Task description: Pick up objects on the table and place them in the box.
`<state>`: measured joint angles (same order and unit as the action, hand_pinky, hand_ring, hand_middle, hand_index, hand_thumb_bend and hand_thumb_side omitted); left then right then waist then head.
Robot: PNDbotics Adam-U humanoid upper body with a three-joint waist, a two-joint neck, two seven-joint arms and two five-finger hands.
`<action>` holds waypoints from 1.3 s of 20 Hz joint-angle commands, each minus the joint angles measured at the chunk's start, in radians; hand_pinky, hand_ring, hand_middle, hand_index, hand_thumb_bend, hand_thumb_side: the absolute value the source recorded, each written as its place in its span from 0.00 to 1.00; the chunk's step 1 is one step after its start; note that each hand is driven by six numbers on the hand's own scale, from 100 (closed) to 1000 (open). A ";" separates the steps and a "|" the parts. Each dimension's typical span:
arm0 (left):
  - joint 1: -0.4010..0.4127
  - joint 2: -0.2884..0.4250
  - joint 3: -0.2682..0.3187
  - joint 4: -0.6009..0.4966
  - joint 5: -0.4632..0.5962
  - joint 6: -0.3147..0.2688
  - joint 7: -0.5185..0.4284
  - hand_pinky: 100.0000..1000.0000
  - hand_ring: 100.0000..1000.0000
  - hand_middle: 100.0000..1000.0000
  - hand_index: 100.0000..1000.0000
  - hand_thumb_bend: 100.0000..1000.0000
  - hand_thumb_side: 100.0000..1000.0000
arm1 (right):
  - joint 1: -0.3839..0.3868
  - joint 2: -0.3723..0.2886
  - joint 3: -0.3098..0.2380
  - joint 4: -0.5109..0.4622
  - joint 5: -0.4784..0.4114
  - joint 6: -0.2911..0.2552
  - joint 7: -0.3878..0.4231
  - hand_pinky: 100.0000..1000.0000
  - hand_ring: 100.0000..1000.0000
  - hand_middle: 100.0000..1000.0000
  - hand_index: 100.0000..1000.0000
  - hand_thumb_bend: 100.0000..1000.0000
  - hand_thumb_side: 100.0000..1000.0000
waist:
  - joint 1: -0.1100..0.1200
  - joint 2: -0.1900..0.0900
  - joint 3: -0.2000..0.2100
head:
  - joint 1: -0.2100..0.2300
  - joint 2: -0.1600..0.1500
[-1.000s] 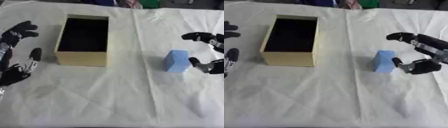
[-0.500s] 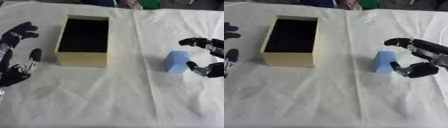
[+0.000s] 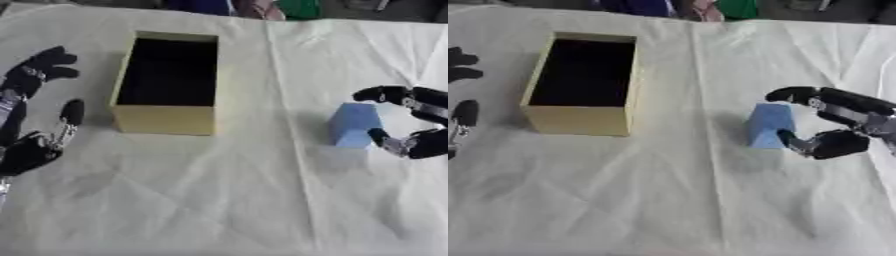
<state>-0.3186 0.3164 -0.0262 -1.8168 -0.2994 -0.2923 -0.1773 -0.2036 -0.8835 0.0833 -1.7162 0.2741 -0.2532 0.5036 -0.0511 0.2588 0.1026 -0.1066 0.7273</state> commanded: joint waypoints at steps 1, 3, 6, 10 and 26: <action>-0.014 0.011 0.001 -0.010 0.004 -0.002 -0.002 0.88 0.77 0.80 0.95 0.15 0.55 | -0.015 -0.019 -0.005 0.009 0.009 -0.002 0.005 0.94 1.00 0.96 1.00 0.00 0.54 | 0.001 -0.013 0.001 | -0.001 -0.008; -0.013 0.011 0.001 -0.010 0.004 -0.002 -0.002 0.88 0.77 0.80 0.95 0.15 0.55 | -0.020 -0.017 -0.002 0.019 0.014 -0.002 0.007 0.94 1.00 0.96 1.00 0.00 0.55 | 0.001 -0.013 0.001 | -0.002 -0.008; -0.014 0.011 0.000 -0.011 0.006 -0.002 -0.003 0.88 0.77 0.80 0.95 0.15 0.55 | -0.026 -0.012 0.003 0.035 0.020 -0.003 0.011 0.94 1.00 0.96 1.00 0.00 0.57 | 0.001 -0.013 0.003 | -0.002 -0.008; -0.015 0.010 0.000 -0.011 0.006 -0.001 -0.003 0.88 0.77 0.80 0.95 0.15 0.55 | -0.034 -0.008 0.011 0.052 0.029 -0.006 0.018 0.94 1.00 0.96 1.00 0.00 0.59 | 0.000 -0.013 0.004 | -0.003 -0.008; -0.015 0.007 -0.001 -0.010 0.008 -0.001 -0.007 0.88 0.77 0.80 0.95 0.13 0.56 | -0.058 0.012 0.028 0.120 0.072 -0.008 0.033 0.92 1.00 0.93 1.00 0.00 0.61 | 0.000 -0.010 0.006 | -0.006 -0.006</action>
<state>-0.3205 0.3158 -0.0266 -1.8134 -0.2960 -0.2929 -0.1812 -0.2596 -0.8542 0.1117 -1.6078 0.3337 -0.2618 0.5328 -0.0517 0.2595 0.1098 -0.1090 0.7271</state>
